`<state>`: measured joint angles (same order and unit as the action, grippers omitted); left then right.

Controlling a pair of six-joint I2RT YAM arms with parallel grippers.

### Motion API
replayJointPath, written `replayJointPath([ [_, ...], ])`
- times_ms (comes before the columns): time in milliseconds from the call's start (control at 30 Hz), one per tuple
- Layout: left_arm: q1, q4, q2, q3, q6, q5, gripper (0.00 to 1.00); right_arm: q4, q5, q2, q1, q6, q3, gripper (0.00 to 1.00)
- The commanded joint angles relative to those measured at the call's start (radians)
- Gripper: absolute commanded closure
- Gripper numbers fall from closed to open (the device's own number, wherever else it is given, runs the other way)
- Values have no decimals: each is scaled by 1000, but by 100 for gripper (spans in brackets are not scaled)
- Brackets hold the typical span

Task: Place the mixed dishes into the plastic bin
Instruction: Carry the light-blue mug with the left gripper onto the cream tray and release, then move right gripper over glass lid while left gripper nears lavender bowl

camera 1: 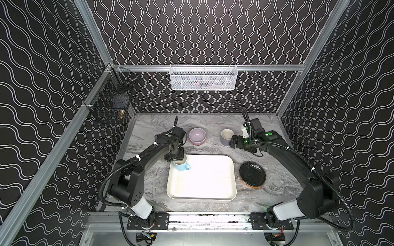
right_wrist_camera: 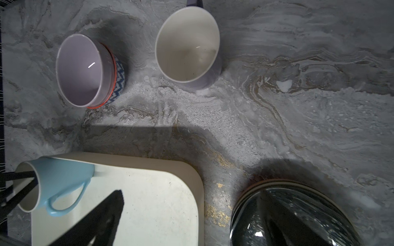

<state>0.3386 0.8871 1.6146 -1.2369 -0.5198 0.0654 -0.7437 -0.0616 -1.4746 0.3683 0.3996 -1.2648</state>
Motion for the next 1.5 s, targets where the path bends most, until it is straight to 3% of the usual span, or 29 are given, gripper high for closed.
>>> replayJointPath([
  [0,-1,19,-10,-42,26,-27,48,-74,34,16,-17,19,22,1],
  [300,2,42,-24,-157,51,-63,42,-211,171,123,-61,183,161,1],
  [500,29,27,-14,-204,62,-100,40,-263,169,219,-117,329,296,1],
  [933,259,-37,125,-422,38,-119,36,-277,132,310,-155,469,474,2],
  [1067,296,-32,146,-447,38,-113,36,-250,103,333,-170,466,517,15],
  [1467,305,-2,163,-463,52,-84,36,-192,102,341,-190,421,526,40],
])
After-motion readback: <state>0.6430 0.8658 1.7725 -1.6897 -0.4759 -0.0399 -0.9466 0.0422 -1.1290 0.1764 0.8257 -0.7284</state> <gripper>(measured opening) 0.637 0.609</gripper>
